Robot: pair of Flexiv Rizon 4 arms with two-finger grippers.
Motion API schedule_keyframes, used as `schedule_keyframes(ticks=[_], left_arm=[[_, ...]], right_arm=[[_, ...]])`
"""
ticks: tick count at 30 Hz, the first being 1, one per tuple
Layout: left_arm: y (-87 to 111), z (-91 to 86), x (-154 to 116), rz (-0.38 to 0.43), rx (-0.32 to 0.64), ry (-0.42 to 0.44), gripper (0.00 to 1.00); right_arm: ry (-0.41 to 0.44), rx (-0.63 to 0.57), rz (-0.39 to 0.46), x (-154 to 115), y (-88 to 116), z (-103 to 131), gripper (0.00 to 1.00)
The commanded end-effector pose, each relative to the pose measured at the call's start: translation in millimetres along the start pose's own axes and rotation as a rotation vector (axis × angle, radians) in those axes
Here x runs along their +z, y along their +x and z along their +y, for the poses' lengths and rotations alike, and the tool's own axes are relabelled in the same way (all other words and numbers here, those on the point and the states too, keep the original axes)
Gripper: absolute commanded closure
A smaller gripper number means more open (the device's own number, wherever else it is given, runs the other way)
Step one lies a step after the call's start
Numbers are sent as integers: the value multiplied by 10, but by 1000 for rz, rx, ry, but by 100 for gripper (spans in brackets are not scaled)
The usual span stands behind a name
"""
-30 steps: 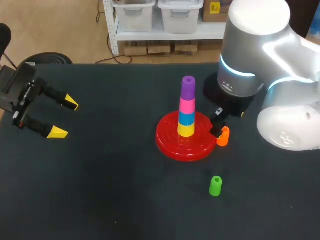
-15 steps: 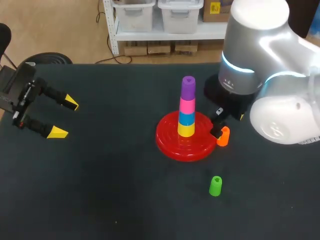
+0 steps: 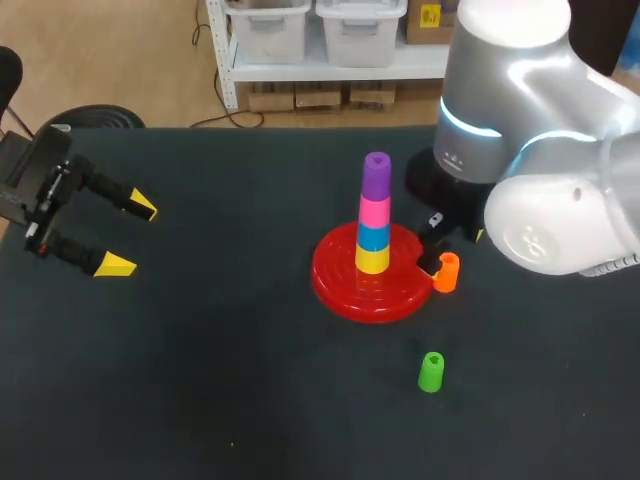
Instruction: Pick up and stack the cylinders on the red base in this order: pink,purple,orange,green
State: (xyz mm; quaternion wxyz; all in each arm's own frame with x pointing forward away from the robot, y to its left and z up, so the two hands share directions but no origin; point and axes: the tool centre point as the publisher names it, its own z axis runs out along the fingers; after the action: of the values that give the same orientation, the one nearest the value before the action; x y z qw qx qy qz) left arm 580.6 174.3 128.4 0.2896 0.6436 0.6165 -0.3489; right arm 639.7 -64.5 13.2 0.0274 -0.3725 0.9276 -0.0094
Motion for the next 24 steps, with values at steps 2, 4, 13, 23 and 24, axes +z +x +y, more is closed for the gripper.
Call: schedule_keyframes(ticks=[2,4,13,23,24], left_arm=[[11,4,6,-1,3,-1,0],[11,4,6,-1,3,-1,0],[11,4,6,-1,3,-1,0],[11,4,6,-1,3,-1,0],[11,4,6,-1,3,-1,0]], right_arm=[[-5,10,0,20,-14,2,100],[-6,8,8,36,-27,11,100],[-2,2,13,45,-41,33,100],[9,-10,23,40,-73,43,88],[4,-14,22,41,-76,42,37]])
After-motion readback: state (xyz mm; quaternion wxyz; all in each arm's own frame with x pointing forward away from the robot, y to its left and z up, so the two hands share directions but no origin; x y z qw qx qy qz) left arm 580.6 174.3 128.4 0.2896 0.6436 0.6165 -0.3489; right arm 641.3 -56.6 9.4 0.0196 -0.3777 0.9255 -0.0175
